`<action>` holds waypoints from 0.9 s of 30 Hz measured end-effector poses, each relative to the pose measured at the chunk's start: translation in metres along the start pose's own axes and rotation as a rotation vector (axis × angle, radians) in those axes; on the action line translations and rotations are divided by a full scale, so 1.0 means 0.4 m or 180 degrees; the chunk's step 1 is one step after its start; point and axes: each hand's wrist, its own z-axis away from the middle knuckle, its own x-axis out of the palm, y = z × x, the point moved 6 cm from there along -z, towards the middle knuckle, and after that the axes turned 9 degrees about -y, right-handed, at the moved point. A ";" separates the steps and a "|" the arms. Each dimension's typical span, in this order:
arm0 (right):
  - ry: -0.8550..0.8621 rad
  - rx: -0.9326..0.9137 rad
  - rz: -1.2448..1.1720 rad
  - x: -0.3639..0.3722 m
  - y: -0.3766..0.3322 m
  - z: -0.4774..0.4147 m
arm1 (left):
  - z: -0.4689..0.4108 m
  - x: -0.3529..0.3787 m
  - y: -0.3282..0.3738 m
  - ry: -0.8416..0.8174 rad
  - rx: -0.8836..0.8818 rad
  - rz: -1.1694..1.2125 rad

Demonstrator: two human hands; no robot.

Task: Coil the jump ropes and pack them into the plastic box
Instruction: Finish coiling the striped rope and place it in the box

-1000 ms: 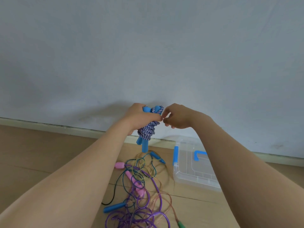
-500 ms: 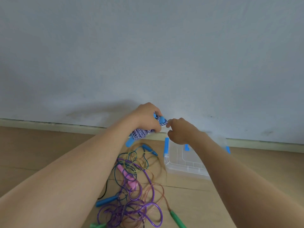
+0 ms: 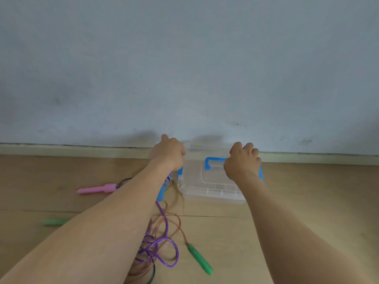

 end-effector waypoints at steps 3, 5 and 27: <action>0.0041 0.0189 -0.0007 0.030 0.036 0.011 | -0.007 0.014 -0.019 0.0375 -0.0132 -0.0134; 0.0012 -0.0003 -0.0014 0.054 0.023 0.017 | -0.009 0.027 -0.024 0.0385 -0.0166 -0.0196; -0.0742 -0.1043 -0.0013 0.104 -0.168 0.025 | -0.038 0.145 -0.116 -0.0599 -0.0276 -0.0058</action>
